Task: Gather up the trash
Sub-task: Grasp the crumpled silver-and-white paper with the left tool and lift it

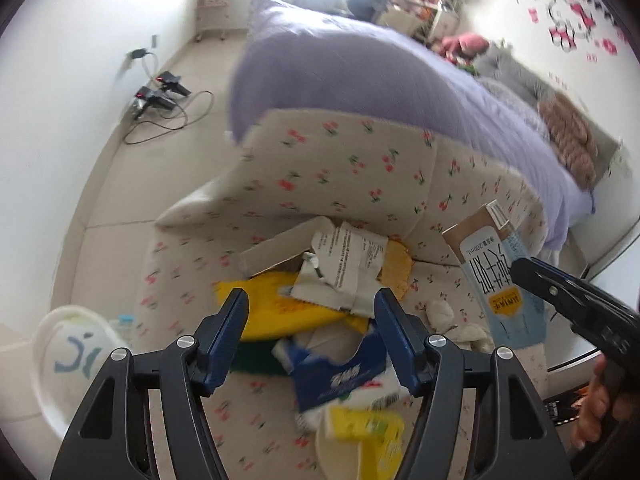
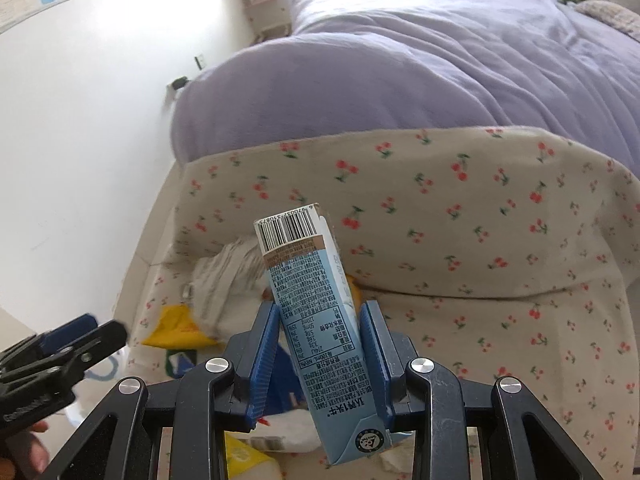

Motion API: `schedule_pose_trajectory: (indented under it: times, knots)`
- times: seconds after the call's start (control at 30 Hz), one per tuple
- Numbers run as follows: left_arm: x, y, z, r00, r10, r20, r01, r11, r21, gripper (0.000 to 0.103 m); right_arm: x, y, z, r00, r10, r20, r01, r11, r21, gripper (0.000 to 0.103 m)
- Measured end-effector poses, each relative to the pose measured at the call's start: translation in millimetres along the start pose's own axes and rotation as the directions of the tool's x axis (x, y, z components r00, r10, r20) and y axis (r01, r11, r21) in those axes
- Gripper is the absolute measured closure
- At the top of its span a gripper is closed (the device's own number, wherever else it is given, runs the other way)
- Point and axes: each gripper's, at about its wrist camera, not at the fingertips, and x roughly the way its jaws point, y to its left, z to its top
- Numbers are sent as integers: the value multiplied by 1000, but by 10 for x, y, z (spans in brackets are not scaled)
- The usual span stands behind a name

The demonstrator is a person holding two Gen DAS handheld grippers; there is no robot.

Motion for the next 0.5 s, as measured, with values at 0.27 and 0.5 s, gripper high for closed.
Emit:
schedule_pose_trajectory:
  times: [0.27,0.5]
  knots:
    - [621,-180,143,993,31,-111,-27,999,38,37,209,-233,4,998,-37,-43,37,999,-2,66]
    - [767,-145,95,988,-13,-151,13,1000,-2,56,301,-393,11,997,-27,-71,30,999,39,66]
